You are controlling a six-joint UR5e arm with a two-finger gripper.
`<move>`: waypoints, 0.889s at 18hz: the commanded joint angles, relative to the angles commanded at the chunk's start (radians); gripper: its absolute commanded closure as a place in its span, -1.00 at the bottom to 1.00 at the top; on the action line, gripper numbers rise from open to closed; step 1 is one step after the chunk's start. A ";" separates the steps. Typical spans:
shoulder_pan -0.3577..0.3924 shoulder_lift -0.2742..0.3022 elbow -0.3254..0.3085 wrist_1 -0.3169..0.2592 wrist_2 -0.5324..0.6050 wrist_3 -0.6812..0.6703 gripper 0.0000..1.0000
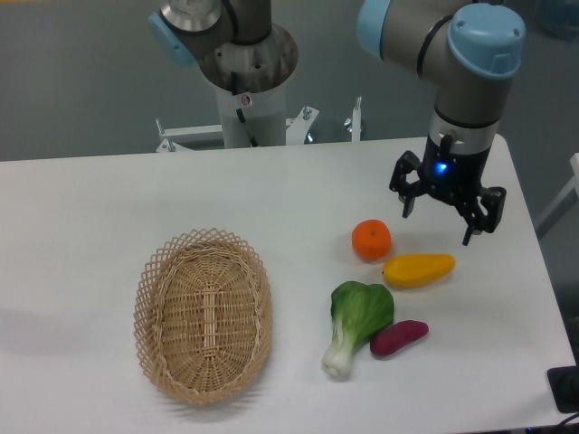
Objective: Pick up the mango from the table
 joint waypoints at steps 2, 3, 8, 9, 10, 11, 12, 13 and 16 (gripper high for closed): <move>-0.002 0.000 -0.008 0.002 -0.002 -0.002 -1.00; 0.000 0.000 -0.008 0.000 0.000 -0.003 -1.00; 0.002 0.006 -0.009 0.002 -0.009 0.003 -1.00; 0.002 0.002 -0.011 0.003 -0.008 0.005 -1.00; 0.000 0.000 -0.011 0.003 -0.006 0.002 -1.00; 0.000 0.000 -0.012 0.003 -0.005 -0.005 -1.00; 0.000 0.000 -0.012 0.005 -0.005 -0.006 -1.00; 0.000 -0.002 -0.012 0.008 -0.005 -0.005 -1.00; -0.006 -0.002 -0.014 0.017 -0.003 -0.008 -1.00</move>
